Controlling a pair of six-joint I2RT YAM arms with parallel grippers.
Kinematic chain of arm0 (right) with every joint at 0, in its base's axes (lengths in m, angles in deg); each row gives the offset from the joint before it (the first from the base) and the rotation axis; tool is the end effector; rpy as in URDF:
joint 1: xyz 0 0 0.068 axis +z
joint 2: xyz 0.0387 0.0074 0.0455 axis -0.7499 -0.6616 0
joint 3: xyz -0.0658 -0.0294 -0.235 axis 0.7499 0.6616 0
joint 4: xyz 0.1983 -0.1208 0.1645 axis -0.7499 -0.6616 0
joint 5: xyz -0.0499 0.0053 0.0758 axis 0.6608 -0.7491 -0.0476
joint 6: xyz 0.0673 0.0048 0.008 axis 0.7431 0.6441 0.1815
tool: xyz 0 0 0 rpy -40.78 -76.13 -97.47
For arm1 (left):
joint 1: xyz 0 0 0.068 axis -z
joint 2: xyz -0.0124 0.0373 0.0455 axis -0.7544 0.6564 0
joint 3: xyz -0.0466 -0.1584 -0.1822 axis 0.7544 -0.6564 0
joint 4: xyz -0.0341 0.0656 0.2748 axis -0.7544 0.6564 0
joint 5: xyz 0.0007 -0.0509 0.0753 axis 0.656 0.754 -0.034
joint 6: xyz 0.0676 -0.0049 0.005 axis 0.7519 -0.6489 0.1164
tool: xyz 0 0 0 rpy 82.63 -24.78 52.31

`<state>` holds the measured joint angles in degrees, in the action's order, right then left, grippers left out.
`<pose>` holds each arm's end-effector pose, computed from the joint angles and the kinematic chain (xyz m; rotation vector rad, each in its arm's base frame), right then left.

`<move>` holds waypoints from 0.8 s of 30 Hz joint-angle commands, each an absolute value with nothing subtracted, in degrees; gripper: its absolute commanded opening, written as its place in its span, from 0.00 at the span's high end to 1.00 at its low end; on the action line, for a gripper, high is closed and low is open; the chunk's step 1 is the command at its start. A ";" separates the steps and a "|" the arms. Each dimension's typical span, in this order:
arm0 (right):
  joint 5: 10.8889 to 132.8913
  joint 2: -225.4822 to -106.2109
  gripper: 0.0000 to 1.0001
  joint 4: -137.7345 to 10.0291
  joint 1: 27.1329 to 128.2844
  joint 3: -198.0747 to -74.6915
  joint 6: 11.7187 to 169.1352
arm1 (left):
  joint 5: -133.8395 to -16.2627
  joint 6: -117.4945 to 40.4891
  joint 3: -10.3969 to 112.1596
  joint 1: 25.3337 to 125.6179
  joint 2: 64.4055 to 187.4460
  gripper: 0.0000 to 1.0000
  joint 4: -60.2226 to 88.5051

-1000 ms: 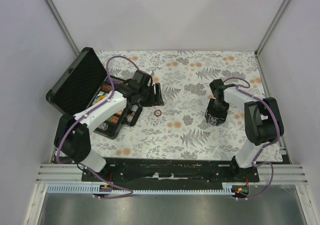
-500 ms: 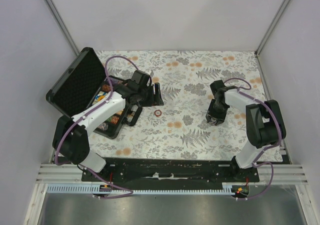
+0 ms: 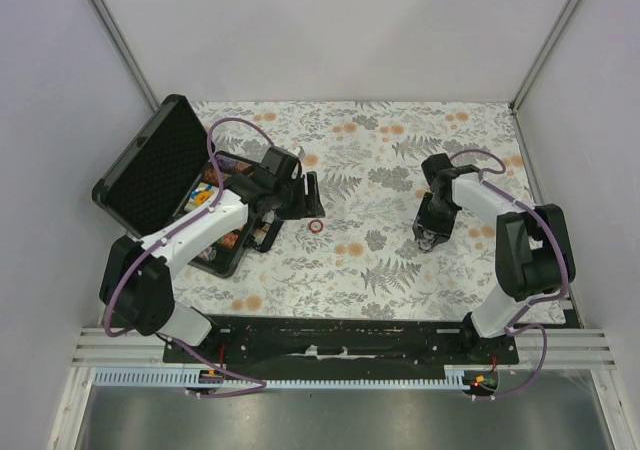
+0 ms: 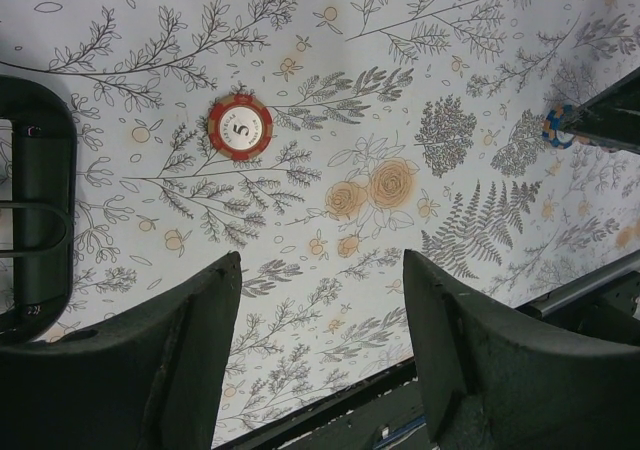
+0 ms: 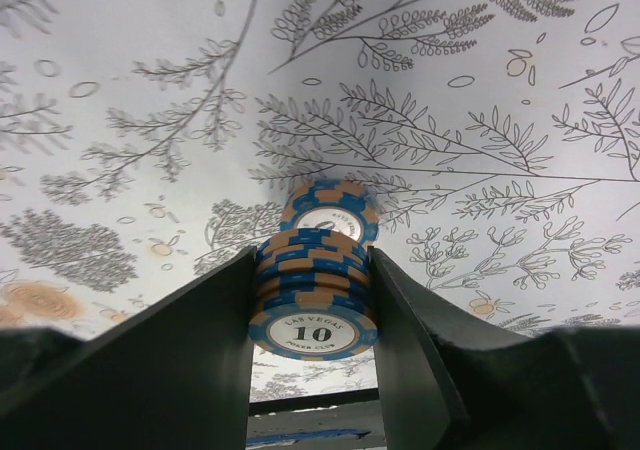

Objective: Pack up texas hold em set

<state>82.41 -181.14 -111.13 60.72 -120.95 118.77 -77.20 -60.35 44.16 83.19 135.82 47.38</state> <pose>0.3062 0.0630 0.1096 0.6075 2.9646 -0.0063 0.2905 -0.2047 0.2141 0.0662 2.5637 -0.6192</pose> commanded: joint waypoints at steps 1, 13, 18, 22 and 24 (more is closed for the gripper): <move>81.56 -177.14 1.00 -114.14 60.80 -125.96 119.12 | -77.86 -62.34 43.49 83.43 133.14 0.29 45.51; 79.71 -177.04 1.00 -114.58 64.84 -130.26 126.40 | -75.40 -63.39 39.54 84.92 131.03 0.30 38.93; 76.37 -179.25 1.00 -114.68 68.00 -132.99 133.78 | -75.49 -64.36 34.97 88.96 129.62 0.16 28.75; 73.21 -180.04 1.00 -115.02 70.11 -134.83 139.50 | -76.19 -66.38 31.45 92.04 129.97 0.11 20.13; 72.24 -180.30 1.00 -115.64 71.16 -136.15 141.87 | -77.68 -68.05 29.61 93.35 129.88 0.11 16.62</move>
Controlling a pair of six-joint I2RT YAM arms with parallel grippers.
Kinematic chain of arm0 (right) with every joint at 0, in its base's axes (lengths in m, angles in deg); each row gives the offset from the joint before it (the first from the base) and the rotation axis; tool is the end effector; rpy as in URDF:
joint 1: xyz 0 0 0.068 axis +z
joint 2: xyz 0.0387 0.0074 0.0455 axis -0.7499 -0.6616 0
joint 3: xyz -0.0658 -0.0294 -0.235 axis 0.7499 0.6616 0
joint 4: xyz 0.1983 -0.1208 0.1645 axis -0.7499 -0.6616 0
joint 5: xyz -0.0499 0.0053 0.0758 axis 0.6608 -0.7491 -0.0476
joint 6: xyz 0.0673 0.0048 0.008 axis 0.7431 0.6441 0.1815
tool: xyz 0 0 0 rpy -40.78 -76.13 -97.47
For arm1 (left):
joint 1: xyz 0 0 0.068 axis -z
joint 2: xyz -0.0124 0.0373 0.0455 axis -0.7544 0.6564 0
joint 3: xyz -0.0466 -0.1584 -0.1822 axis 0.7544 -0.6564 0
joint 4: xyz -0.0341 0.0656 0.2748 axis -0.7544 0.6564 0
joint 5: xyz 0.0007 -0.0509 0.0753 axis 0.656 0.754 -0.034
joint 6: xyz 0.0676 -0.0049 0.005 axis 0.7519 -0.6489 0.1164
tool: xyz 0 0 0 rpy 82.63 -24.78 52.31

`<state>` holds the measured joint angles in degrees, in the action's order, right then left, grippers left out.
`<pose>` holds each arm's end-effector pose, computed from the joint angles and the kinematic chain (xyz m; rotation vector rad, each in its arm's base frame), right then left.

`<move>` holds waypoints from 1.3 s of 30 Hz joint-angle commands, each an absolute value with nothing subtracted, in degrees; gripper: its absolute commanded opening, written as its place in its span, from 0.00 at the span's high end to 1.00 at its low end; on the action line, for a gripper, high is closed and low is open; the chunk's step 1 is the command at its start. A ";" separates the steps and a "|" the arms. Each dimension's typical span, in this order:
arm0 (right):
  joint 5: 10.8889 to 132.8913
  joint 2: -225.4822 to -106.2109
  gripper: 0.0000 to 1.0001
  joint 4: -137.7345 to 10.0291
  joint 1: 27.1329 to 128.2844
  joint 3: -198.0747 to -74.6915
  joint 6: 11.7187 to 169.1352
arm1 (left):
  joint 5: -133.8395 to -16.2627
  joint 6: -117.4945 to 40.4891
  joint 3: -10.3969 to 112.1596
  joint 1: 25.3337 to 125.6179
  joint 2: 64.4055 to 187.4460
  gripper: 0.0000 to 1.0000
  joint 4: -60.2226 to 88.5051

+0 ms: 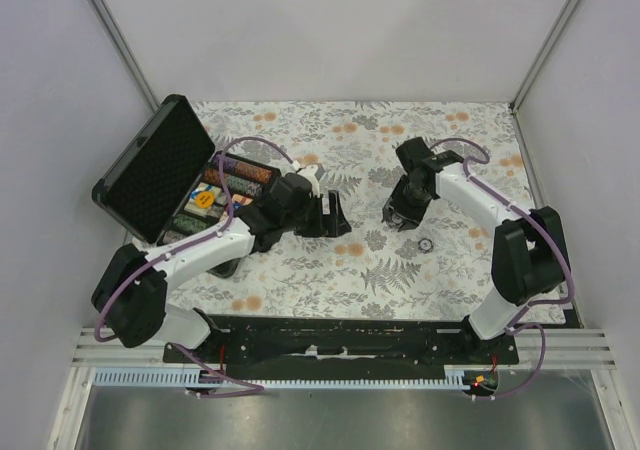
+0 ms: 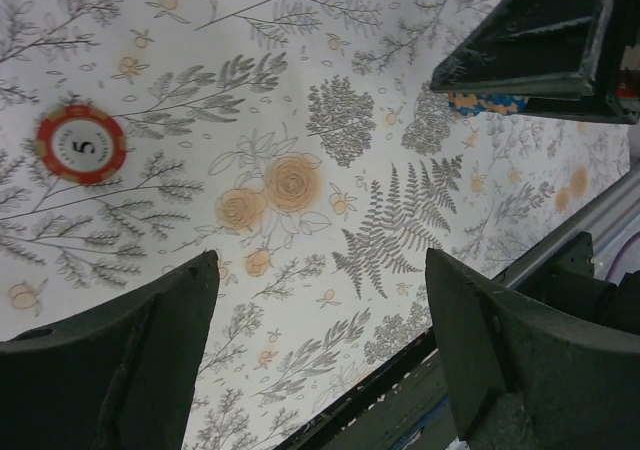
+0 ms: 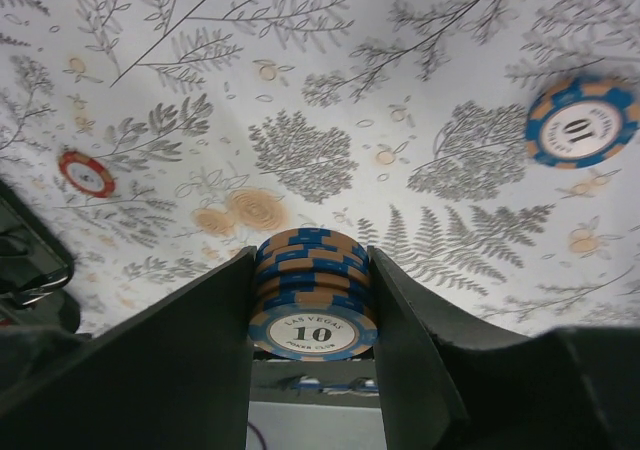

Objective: Pack up texas hold em set

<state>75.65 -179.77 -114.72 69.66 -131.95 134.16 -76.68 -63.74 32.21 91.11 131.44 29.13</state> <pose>0.3198 0.1272 0.1705 0.7394 2.8632 0.3052 0.2533 -0.2378 0.1928 0.1769 2.4108 -0.8193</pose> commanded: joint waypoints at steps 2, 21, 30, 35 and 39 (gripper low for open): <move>71.19 -180.39 1.00 -116.34 71.87 -137.29 144.07 | -78.82 -69.72 26.63 94.50 129.10 0.10 9.25; 65.92 -183.03 1.00 -124.34 76.09 -144.42 155.15 | -80.50 -80.62 13.17 96.00 131.38 0.09 -25.32; 63.89 -184.17 1.00 -124.25 76.27 -146.18 156.56 | -78.74 -85.98 13.17 96.00 135.59 0.09 -30.51; 63.27 -184.35 1.00 -124.08 76.27 -146.00 157.44 | -77.51 -87.30 13.34 96.00 137.53 0.09 -33.32; 62.75 -184.35 1.00 -123.38 76.27 -146.00 157.97 | -78.13 -87.83 13.60 96.00 138.41 0.11 -33.24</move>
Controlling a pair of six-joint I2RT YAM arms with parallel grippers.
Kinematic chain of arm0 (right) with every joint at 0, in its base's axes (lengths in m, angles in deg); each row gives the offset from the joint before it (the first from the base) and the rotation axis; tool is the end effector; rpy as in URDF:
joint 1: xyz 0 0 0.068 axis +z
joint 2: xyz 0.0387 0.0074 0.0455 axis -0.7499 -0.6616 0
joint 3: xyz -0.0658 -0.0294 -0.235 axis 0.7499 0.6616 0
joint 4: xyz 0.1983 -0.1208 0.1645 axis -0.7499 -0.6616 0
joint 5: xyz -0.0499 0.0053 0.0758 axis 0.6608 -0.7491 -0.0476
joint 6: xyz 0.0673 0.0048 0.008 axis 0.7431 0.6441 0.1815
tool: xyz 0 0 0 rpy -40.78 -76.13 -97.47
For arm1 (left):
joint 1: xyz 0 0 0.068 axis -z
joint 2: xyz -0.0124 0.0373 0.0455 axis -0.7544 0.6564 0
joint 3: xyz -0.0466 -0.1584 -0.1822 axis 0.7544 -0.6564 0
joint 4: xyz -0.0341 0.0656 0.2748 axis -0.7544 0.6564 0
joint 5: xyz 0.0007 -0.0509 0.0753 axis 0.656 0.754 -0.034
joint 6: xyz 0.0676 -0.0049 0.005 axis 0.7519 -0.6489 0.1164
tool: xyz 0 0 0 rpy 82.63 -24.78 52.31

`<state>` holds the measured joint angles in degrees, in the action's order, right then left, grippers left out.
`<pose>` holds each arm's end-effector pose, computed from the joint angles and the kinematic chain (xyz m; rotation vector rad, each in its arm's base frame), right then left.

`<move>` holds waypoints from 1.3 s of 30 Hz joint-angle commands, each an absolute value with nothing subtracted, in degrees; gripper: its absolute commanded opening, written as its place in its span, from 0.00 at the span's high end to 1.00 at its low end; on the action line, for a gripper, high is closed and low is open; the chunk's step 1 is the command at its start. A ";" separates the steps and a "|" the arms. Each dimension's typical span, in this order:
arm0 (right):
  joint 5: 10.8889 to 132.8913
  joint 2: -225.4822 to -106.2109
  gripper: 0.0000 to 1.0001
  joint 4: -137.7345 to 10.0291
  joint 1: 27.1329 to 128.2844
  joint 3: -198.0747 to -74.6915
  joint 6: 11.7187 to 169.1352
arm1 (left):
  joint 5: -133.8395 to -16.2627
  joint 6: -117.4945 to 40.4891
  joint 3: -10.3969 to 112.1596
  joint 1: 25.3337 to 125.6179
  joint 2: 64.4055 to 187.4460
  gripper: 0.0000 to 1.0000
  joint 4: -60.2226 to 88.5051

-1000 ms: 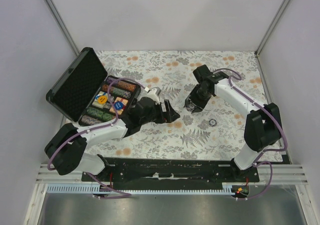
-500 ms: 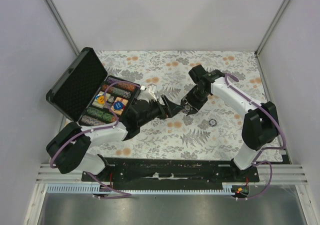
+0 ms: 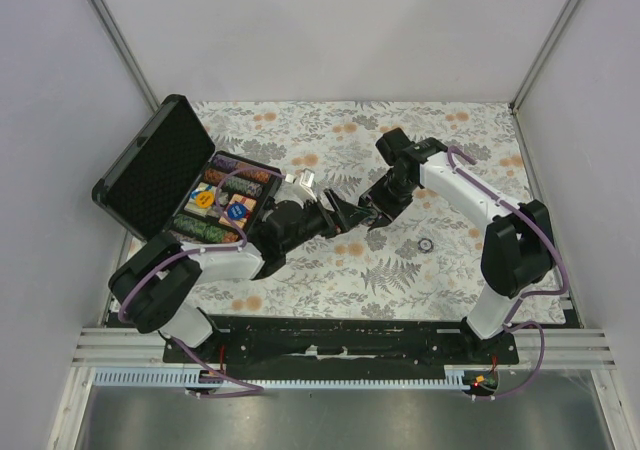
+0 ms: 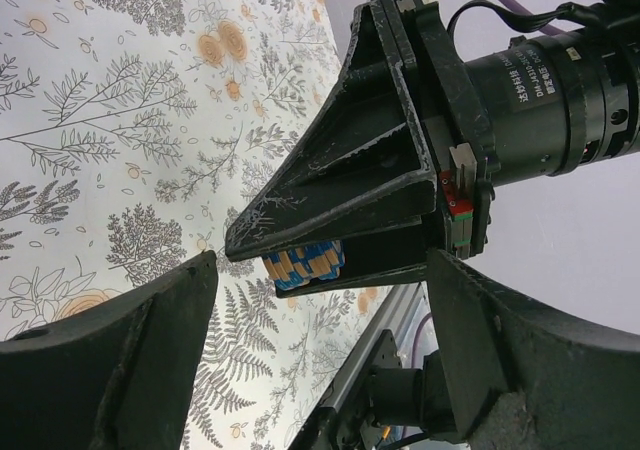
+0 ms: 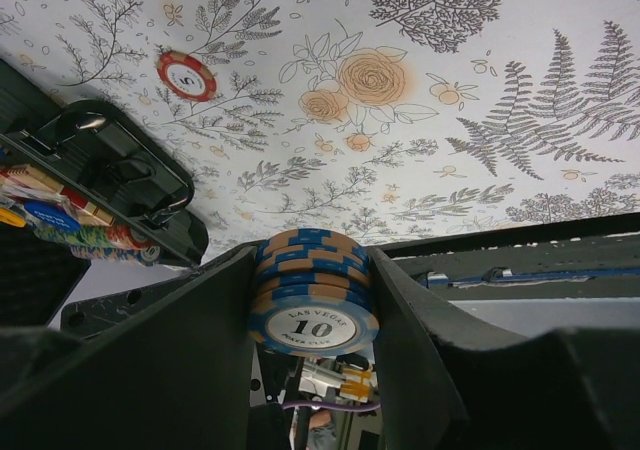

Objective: Pack up texas hold em set

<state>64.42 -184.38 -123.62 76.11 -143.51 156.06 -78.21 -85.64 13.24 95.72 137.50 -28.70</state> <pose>0.3152 0.1803 0.2020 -1.1191 -2.8257 -0.5202 0.2339 -0.2559 0.1554 -0.1259 1.9226 -1.3952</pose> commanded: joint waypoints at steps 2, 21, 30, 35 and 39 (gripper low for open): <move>62.66 -184.52 1.00 -123.29 76.27 -146.18 158.32 | -78.21 -88.36 13.95 96.00 138.85 0.12 -33.06; 66.96 -186.54 1.00 -124.08 77.94 -148.90 159.72 | -80.67 -96.00 16.33 96.00 142.98 0.25 -33.33; 67.05 -187.33 1.00 -124.08 78.64 -149.08 160.61 | -82.43 -96.97 16.68 96.00 142.02 0.48 -30.96; 66.96 -187.42 1.00 -124.08 78.99 -148.99 160.69 | -82.70 -96.62 16.86 96.00 141.66 0.64 -29.46; 67.05 -187.60 1.00 -124.16 79.34 -148.90 160.60 | -82.52 -96.27 17.03 96.00 141.49 0.77 -29.11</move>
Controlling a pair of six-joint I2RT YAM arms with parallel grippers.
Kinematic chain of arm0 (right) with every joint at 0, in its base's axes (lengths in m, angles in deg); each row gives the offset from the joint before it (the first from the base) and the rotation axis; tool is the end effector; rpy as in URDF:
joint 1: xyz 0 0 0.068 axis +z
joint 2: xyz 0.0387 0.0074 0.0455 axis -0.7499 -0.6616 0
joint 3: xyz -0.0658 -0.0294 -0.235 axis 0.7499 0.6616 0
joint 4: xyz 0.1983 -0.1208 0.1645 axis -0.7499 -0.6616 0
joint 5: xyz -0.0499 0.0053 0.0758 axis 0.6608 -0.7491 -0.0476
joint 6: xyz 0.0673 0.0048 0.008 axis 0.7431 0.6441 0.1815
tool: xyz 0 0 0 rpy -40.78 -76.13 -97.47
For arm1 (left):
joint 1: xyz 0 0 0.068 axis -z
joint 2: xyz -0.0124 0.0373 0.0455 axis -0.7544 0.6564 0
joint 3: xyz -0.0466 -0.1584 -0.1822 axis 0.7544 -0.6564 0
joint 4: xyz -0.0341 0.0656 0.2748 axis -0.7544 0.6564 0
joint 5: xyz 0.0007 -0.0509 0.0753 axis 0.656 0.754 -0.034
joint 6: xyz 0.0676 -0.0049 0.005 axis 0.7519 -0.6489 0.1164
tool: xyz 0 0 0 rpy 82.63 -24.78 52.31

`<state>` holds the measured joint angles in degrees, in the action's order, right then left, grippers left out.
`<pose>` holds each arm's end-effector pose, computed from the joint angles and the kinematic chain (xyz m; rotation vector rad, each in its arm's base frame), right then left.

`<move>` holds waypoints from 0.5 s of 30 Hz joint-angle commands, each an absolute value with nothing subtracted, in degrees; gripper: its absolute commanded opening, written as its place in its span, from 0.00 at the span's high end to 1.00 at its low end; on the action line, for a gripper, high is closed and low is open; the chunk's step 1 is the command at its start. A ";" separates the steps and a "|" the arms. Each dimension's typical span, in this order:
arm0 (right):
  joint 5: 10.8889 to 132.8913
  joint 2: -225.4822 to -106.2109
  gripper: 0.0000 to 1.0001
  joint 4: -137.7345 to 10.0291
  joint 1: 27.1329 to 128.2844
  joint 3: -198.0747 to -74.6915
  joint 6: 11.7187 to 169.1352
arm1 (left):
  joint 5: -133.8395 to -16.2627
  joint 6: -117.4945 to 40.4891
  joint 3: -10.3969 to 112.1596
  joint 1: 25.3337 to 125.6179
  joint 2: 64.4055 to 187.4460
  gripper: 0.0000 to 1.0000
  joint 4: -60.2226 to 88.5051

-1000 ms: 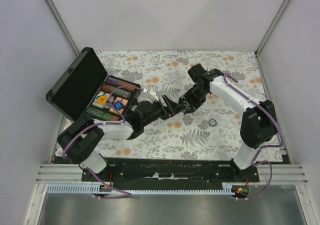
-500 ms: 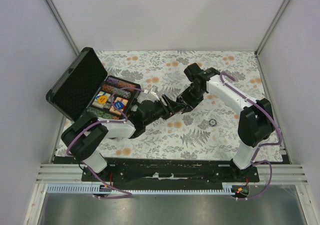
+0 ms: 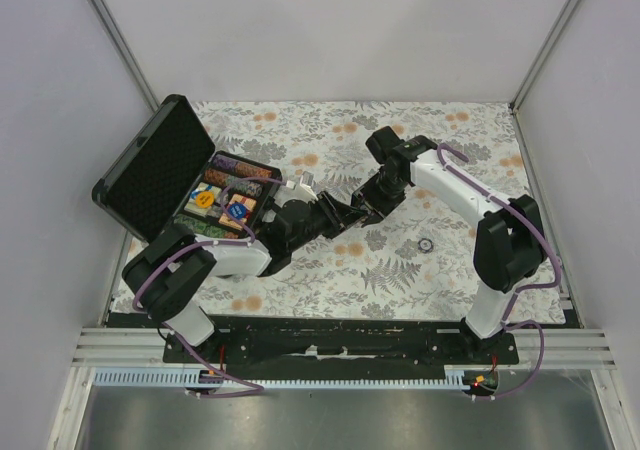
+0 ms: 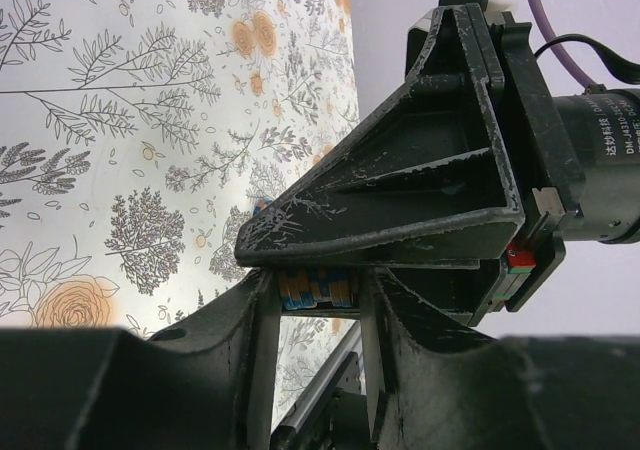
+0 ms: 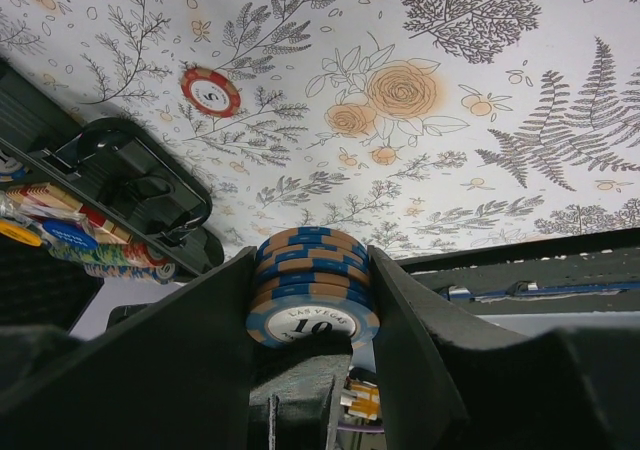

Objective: Pack up texas hold em set

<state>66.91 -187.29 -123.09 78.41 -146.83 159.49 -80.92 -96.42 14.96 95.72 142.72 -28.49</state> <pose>0.3211 0.1978 0.2016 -1.1632 -2.8418 -0.4998 0.2420 -0.2608 0.1347 -0.3661 1.9965 -1.4374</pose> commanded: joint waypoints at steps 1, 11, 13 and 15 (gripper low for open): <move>66.96 -187.60 1.00 -124.17 79.34 -148.73 160.60 | -82.43 -96.18 17.21 96.00 141.40 0.81 -28.93; 67.58 -187.77 0.74 -124.17 79.61 -148.90 159.90 | -82.26 -94.86 16.95 96.00 140.43 0.98 -28.23; 68.02 -187.86 0.59 -124.34 79.61 -149.08 159.64 | -82.43 -94.86 16.60 96.00 140.17 0.98 -28.05; 68.72 -187.77 0.45 -124.60 79.61 -149.43 159.46 | -82.61 -94.43 16.59 96.00 139.73 0.98 -27.53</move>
<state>67.54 -187.70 -122.87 78.86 -146.85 159.42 -81.31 -96.42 15.31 95.72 142.26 -26.45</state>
